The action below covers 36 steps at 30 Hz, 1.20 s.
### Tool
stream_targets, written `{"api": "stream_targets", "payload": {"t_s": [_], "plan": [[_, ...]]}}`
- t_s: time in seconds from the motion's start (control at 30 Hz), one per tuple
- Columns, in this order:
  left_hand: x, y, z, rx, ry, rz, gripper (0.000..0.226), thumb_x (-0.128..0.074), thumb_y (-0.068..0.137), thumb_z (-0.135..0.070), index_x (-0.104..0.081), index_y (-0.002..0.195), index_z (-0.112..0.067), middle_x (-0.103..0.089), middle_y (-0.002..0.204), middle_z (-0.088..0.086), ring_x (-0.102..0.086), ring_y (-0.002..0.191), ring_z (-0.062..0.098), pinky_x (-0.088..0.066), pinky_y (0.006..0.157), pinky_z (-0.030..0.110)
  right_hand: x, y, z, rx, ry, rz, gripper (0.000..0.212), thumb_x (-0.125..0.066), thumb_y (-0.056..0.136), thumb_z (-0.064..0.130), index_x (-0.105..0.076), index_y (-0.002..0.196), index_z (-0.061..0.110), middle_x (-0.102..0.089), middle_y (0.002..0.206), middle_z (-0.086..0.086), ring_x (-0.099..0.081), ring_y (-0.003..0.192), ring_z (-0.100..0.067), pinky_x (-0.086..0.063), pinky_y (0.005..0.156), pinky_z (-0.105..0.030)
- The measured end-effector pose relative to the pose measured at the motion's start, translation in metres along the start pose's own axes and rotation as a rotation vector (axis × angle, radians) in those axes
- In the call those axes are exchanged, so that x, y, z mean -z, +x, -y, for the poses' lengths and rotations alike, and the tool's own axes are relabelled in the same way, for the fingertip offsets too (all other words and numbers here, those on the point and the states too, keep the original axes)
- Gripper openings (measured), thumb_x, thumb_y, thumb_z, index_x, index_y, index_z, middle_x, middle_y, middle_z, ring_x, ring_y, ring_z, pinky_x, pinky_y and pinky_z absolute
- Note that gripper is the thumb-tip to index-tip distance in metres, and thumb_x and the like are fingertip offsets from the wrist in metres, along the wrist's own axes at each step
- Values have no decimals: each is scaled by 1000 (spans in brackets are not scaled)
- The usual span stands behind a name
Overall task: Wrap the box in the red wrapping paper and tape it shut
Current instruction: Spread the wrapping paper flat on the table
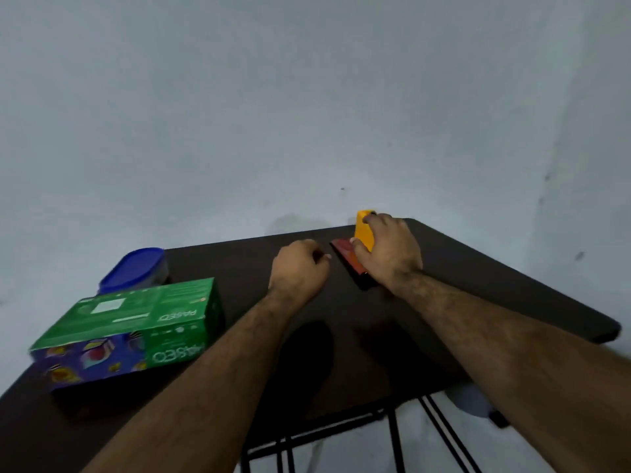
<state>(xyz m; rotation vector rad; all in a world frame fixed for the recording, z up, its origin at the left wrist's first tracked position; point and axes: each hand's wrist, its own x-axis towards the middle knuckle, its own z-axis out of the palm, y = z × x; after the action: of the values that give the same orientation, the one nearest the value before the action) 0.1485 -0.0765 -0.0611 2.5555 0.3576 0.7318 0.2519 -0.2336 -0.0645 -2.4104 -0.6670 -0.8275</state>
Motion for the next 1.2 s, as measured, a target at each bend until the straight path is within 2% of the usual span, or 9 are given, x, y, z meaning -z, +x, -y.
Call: {"api": "stream_targets", "payload": {"t_s": [0.07, 0.13, 0.23, 0.4, 0.57, 0.67, 0.8, 1.07, 1.2], "plan": [[-31, 24, -13, 48, -47, 70, 16, -71, 94, -39, -76, 95, -25, -78, 101, -2, -72, 100, 21, -55, 86, 29, -3, 12, -31, -193, 51, 47, 75, -76, 85, 48, -50, 146, 13, -55, 144, -11, -51, 131, -36, -47, 105, -45], [-56, 40, -20, 107, -70, 110, 23, -73, 91, -48, -71, 86, -25, -75, 93, -3, -73, 96, 21, -58, 84, 31, -12, 20, -50, -370, 129, 119, 92, -84, 76, 52, -44, 149, 12, -55, 145, -12, -53, 133, -36, -48, 104, -43], [-83, 49, -23, 154, -88, 142, 40, -73, 87, -61, -71, 83, -21, -71, 80, -7, -71, 81, 15, -57, 72, 30, -28, 22, -62, -501, 211, 168, 96, -90, 69, 56, -46, 145, 17, -63, 135, -11, -61, 125, -35, -52, 95, -42], [-107, 54, -25, 96, -56, 139, 45, -75, 78, -69, -71, 85, -24, -71, 80, -8, -69, 76, 12, -60, 68, 33, -50, 30, -73, -558, 176, 56, 72, -91, 69, 51, -60, 126, 18, -70, 122, -8, -68, 111, -33, -55, 86, -41], [-107, 57, -27, 21, -13, 146, 22, -79, 84, -36, -81, 104, -26, -76, 97, -5, -70, 90, 16, -57, 77, 30, -52, 33, -78, -589, 228, -28, 59, -93, 68, 48, -68, 114, 19, -72, 112, -5, -69, 104, -29, -50, 76, -34], [-101, 55, -28, 31, 21, 139, 16, -74, 86, -25, -83, 100, -24, -77, 92, -2, -69, 84, 16, -58, 77, 30, -46, 34, -80, -615, 264, -70, 56, -94, 69, 46, -70, 112, 20, -73, 110, -4, -69, 103, -28, -48, 75, -32], [-81, 48, -23, 47, 82, 112, 13, -69, 88, -22, -80, 96, -22, -74, 90, -3, -68, 82, 16, -61, 80, 33, -37, 31, -84, -624, 282, -115, 55, -95, 68, 44, -72, 112, 20, -74, 109, -2, -70, 101, -26, -48, 74, -30], [-22, 11, -26, 56, 286, 109, 7, -64, 85, -19, -67, 80, -16, -65, 77, 1, -62, 68, 22, -48, 63, 32, -29, 22, -84, -639, 324, -146, 54, -94, 68, 40, -72, 112, 19, -74, 111, -4, -70, 103, -29, -54, 81, -36], [4, -13, -25, 42, 383, 70, 25, -64, 86, -23, -53, 64, -18, -59, 70, 1, -48, 54, 14, -44, 60, 33, -29, 20, -78, -632, 349, -117, 55, -95, 68, 43, -72, 113, 19, -74, 112, -4, -69, 102, -27, -52, 77, -33]]}}
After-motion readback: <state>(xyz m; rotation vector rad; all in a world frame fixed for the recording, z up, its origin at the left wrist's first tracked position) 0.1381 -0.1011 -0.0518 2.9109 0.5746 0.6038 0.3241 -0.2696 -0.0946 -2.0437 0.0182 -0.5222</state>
